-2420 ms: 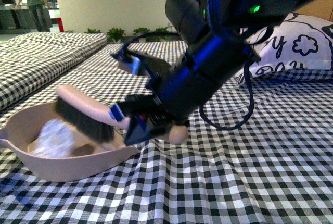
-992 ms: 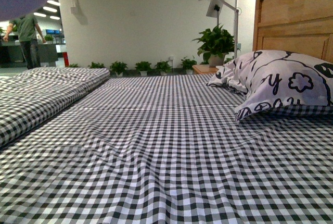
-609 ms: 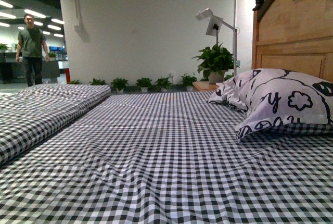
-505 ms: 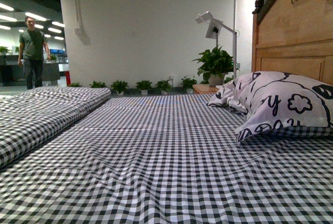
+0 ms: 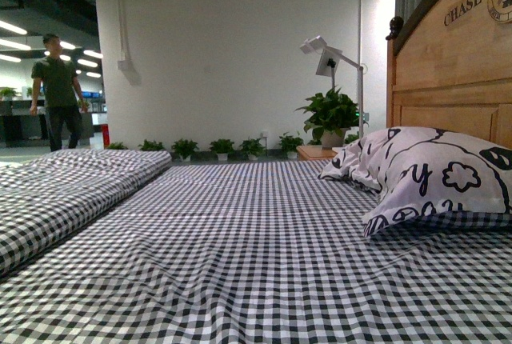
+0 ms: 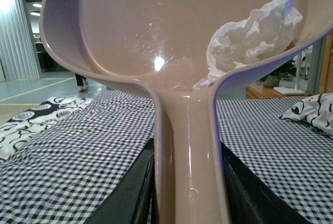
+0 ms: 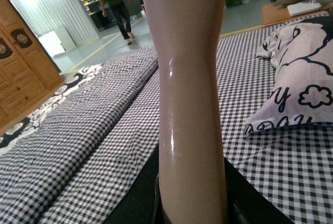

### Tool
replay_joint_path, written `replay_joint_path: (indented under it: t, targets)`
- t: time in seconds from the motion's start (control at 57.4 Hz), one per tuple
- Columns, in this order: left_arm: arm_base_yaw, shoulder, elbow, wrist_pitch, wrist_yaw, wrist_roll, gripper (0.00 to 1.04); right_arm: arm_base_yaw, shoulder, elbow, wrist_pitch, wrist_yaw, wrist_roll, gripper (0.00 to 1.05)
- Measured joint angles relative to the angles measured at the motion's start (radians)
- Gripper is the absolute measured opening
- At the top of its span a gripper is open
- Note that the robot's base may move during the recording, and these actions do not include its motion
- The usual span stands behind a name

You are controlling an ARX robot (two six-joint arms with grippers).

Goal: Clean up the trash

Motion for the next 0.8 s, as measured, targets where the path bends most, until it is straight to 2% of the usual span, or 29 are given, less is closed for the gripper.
replay_joint_path:
  t: [0.209,0.801]
  targets:
    - [-0.002,0.0,0.0,0.0,-0.002,0.0,0.29,0.059,-0.024,0.001,-0.02,0.081,0.011,0.19]
    - [-0.002,-0.001,0.0,0.0,-0.002,0.0,0.29,0.061,-0.024,0.001,-0.021,0.089,0.013,0.19]
